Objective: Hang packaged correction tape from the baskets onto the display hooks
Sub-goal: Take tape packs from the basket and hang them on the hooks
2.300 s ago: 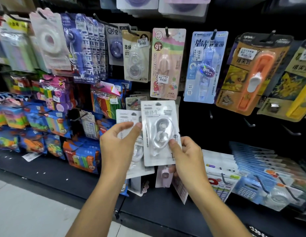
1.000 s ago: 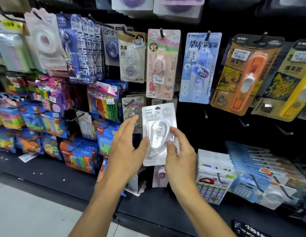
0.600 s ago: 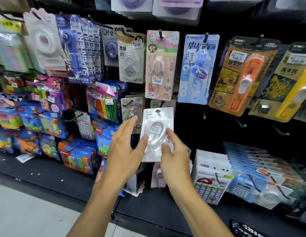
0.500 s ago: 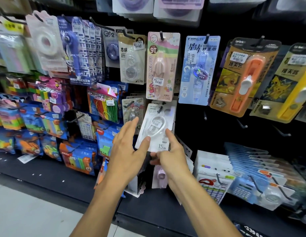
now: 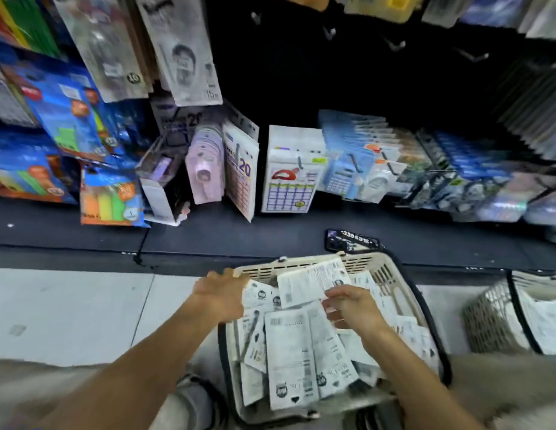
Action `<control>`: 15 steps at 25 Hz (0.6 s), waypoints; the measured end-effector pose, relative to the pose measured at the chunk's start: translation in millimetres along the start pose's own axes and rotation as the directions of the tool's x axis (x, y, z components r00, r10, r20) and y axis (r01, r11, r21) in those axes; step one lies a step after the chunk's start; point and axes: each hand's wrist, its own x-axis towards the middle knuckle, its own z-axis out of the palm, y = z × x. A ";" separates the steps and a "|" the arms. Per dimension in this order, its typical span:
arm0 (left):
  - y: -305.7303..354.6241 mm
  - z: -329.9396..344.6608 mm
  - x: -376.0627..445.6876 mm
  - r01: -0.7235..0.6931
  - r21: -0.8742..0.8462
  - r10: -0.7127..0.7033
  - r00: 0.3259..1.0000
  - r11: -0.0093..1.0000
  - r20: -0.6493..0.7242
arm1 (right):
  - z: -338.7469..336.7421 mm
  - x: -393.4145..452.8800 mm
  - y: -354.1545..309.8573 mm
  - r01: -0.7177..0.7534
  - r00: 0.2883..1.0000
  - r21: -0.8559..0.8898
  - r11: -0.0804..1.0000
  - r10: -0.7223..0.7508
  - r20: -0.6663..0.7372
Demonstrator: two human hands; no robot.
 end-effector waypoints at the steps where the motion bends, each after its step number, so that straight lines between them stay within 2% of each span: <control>1: 0.3 24.9 1.2 0.048 -0.037 -0.045 0.997 0.998 0.065 | -10.3 2.9 13.5 -0.022 0.999 -0.006 1.000 0.022 -0.033; 4: 1.0 67.4 1.7 0.143 -0.340 -0.095 0.983 0.930 0.155 | -18.5 8.7 28.7 0.004 1.000 -0.010 1.000 -0.004 -0.020; 7: 3.4 76.9 4.1 0.166 -0.470 -0.110 0.983 0.867 0.144 | -10.8 11.6 36.3 0.056 0.998 -0.157 0.986 -0.049 0.046; 9: -3.8 73.9 6.6 0.176 -0.491 -0.148 0.984 0.853 0.095 | -3.8 16.5 41.7 0.117 0.993 -0.372 0.921 -0.103 0.057; 11: -21.3 68.2 7.8 0.203 -0.469 -0.195 0.979 0.860 0.066 | 8.1 17.1 43.5 0.142 0.988 -0.686 0.714 -0.149 0.049; 12: -32.6 66.5 8.0 0.219 -0.434 -0.214 0.975 0.874 0.059 | 17.3 15.5 43.8 0.141 0.986 -0.761 0.633 -0.159 0.050; 14: -56.1 63.0 6.3 0.249 -0.347 -0.242 0.968 0.904 0.062 | 43.3 10.2 45.1 0.183 0.982 -0.759 0.625 -0.149 0.115; 15: -67.7 58.7 9.3 0.252 -0.290 -0.239 0.968 0.923 0.079 | 58.5 7.8 45.1 0.219 0.975 -0.708 0.671 -0.125 0.182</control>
